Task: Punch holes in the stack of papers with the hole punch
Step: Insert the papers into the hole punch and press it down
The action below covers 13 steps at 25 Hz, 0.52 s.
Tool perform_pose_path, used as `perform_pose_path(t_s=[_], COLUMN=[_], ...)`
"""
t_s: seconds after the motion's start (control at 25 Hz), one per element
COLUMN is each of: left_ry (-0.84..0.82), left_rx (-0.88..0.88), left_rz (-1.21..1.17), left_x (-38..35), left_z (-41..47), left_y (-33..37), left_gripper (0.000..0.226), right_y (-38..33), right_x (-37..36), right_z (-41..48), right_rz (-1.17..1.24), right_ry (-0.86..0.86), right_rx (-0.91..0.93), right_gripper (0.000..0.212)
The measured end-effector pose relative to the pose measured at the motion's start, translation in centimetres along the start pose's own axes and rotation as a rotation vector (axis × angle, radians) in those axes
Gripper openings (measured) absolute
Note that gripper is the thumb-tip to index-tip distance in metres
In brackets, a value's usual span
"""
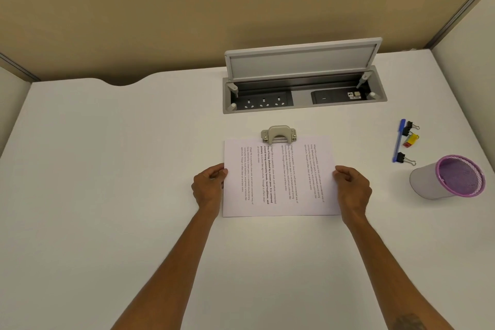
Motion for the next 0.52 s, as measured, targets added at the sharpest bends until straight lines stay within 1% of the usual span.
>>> perform_pose_path(t_s=[0.24,0.32,0.4,0.44,0.48,0.52], left_ry=[-0.01,-0.007,-0.002,0.0,0.002,0.005], left_rx=[-0.002,0.004,0.002,-0.002,-0.006,-0.008], left_rz=[-0.002,-0.011,-0.009,-0.009,-0.01,-0.014], left_x=[0.1,0.1,0.1,0.1,0.2,0.2], left_z=[0.3,0.3,0.3,0.3,0.3,0.3], left_y=[-0.2,-0.3,-0.3,-0.3,-0.3,-0.3], left_gripper=[0.028,0.027,0.027,0.027,0.027,0.027], right_y=[-0.1,-1.0,-4.2,-6.4,-8.4,-10.0], right_x=[-0.1,0.2,0.1,-1.1,-3.3,-6.0], right_z=[-0.2,-0.7,-2.3,-3.4,-4.4,-5.3], right_rz=[-0.04,-0.178,-0.338,-0.385,-0.43,-0.491], right_ry=[0.015,0.082,0.186,0.172,0.087,-0.036], right_rx=[0.025,0.091,0.301,0.439,0.568,0.673], right_gripper=[0.022,0.027,0.033,0.038,0.046,0.055])
Point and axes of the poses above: each hand's wrist, its own z-axis towards the middle knuckle, its own x-axis out of the back of the hand, y = z × x, the point moved 10 cm from there along z, towards the middle knuckle, and after that the axes turned 14 degrees about -z, right-handed, at the moved point
